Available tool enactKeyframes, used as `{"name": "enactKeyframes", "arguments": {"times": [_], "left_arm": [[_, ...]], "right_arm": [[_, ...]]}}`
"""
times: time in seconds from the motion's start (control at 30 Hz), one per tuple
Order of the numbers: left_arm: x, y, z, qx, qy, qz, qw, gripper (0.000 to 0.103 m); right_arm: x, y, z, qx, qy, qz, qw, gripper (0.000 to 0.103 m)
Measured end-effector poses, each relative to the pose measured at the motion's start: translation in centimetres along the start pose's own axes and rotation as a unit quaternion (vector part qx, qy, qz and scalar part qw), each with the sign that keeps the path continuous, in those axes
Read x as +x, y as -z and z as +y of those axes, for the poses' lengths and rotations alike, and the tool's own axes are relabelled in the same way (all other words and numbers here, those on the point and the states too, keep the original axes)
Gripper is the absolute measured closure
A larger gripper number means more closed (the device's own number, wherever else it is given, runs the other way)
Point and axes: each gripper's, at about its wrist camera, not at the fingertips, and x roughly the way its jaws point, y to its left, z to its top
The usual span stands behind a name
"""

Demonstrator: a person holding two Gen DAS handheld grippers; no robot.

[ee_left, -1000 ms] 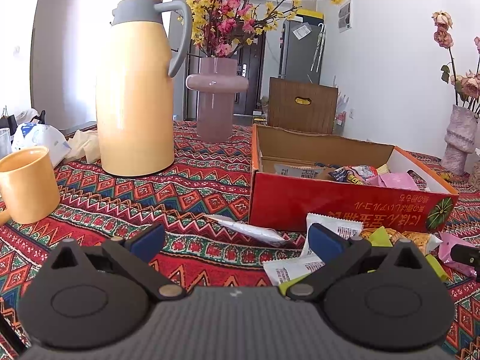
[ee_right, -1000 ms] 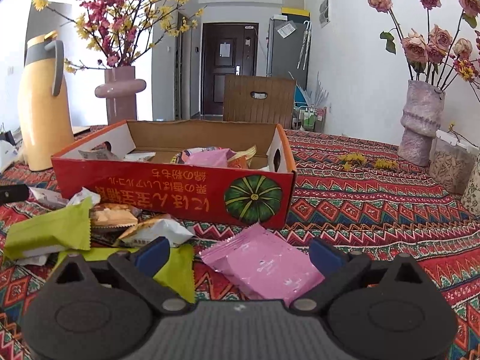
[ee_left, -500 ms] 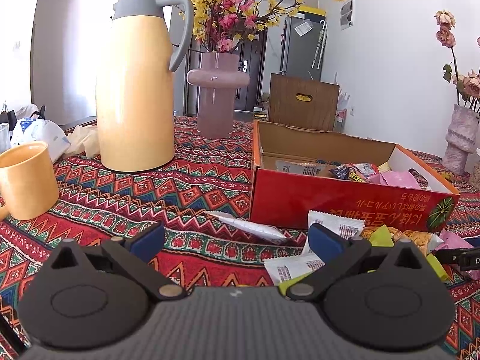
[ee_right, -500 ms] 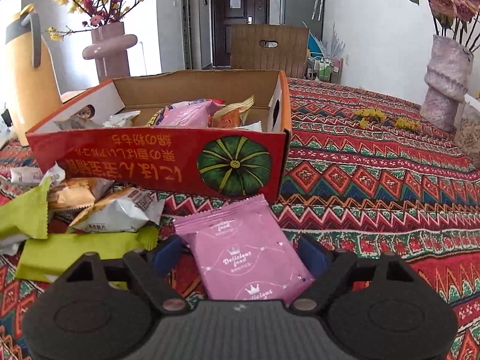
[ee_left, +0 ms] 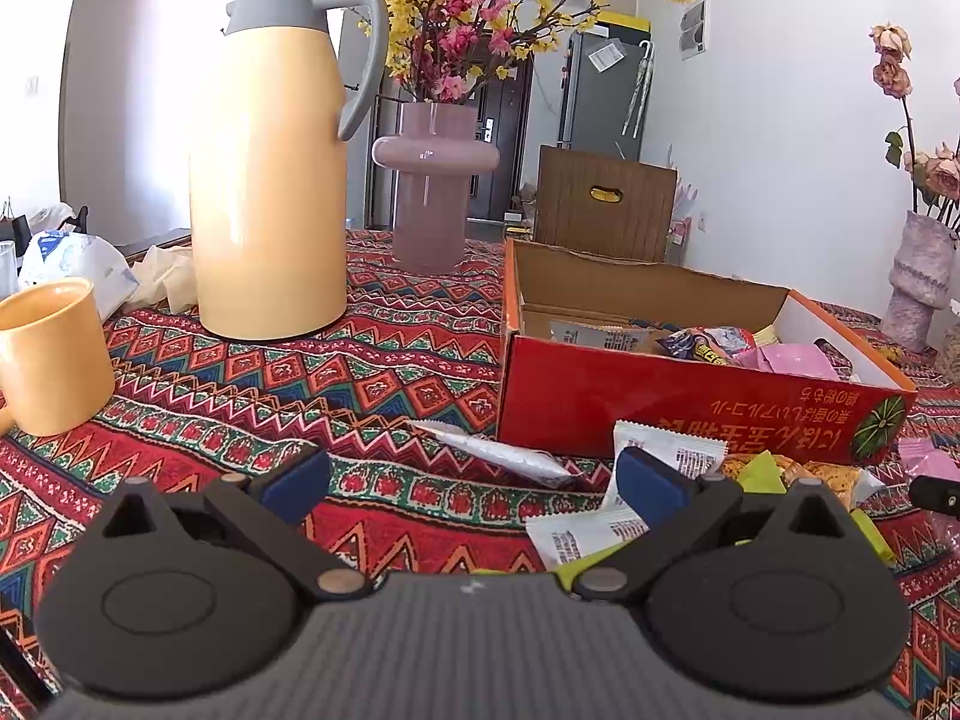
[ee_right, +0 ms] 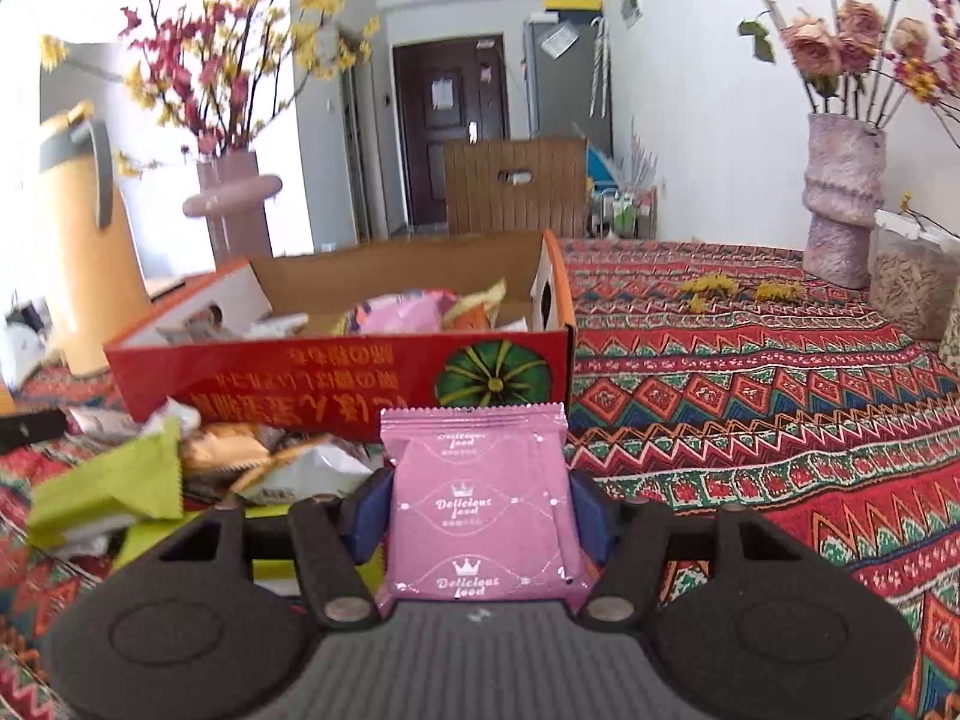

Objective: Organize snacks
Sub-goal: 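Grasp a green bar with the left gripper while the right holds the pink packet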

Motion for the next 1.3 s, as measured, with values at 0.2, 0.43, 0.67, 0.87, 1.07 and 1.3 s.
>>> {"name": "enactKeyframes", "arguments": {"times": [0.2,0.43,0.67,0.87,1.07,1.3], "left_arm": [[0.0,0.1,-0.1,0.002,-0.001,-0.001,1.0,0.0],[-0.1,0.1,-0.2,0.006,0.002,0.0,1.0,0.0],[-0.9,0.2,-1.2,0.042,0.057,0.022,0.9973,0.0],[-0.9,0.9,-4.0,0.141,0.086,0.041,0.9854,0.0],[0.5,1.3,-5.5,0.186,0.099,0.064,0.9755,0.0],[1.7,0.7,-5.8,0.19,0.121,0.095,0.9697,0.02]], "right_arm": [[-0.7,0.4,0.1,0.013,0.015,-0.027,0.999,0.042],[-0.3,0.7,0.1,0.014,0.023,-0.031,0.999,0.042],[-0.8,0.9,-0.1,0.021,0.023,-0.043,0.999,0.042],[-1.1,1.0,-0.4,0.029,0.016,-0.053,0.998,0.042],[-1.4,1.1,-0.5,0.034,0.008,-0.062,0.997,0.042],[-1.6,1.2,-0.7,0.038,-0.001,-0.071,0.997,0.042]]}}
